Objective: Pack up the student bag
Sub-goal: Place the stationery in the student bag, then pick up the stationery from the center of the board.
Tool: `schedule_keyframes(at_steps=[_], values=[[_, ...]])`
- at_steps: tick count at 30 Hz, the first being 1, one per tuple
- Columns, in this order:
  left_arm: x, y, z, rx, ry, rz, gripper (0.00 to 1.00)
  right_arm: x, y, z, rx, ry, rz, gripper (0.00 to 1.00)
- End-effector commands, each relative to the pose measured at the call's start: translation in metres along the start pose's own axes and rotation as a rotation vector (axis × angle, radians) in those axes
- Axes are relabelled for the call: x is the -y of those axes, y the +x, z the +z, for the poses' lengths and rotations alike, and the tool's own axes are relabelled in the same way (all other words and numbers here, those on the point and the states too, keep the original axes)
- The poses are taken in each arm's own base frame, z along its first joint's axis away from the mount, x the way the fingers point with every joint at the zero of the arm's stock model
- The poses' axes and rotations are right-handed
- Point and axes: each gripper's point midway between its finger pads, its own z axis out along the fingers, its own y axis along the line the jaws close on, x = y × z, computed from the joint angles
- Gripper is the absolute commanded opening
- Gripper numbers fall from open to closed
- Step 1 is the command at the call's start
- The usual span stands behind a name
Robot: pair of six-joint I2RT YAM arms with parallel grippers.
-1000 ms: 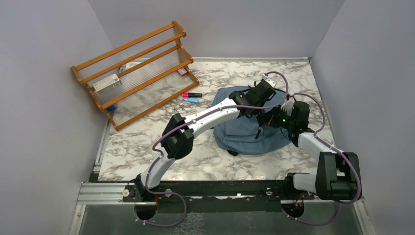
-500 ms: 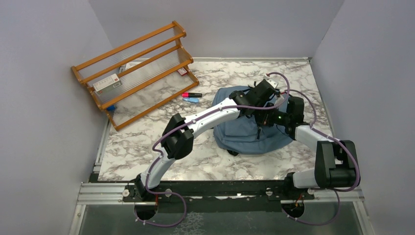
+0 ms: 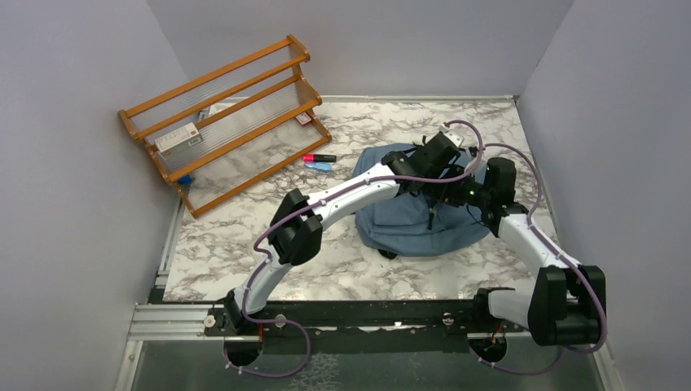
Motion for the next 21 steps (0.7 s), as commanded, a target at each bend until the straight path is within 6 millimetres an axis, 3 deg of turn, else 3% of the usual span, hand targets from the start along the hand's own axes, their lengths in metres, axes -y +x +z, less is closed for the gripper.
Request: schedule_keyframes(at_steps=[1,10,16,21], values=[[0.008,-0.014,-0.011,0.048,0.026,-0.017,0.18,0.001,-0.014,-0.012,0.05,0.101,-0.028,0.43],[0.007,-0.021,-0.019,0.062,0.041,-0.048,0.28,0.027,-0.013,-0.06,0.169,0.395,0.004,0.43],[0.009,-0.043,-0.037,0.112,0.072,-0.076,0.39,0.022,-0.002,-0.08,0.235,0.409,0.037,0.43],[0.002,-0.048,-0.054,0.125,0.08,-0.098,0.48,0.019,0.003,-0.09,0.234,0.423,0.024,0.43]])
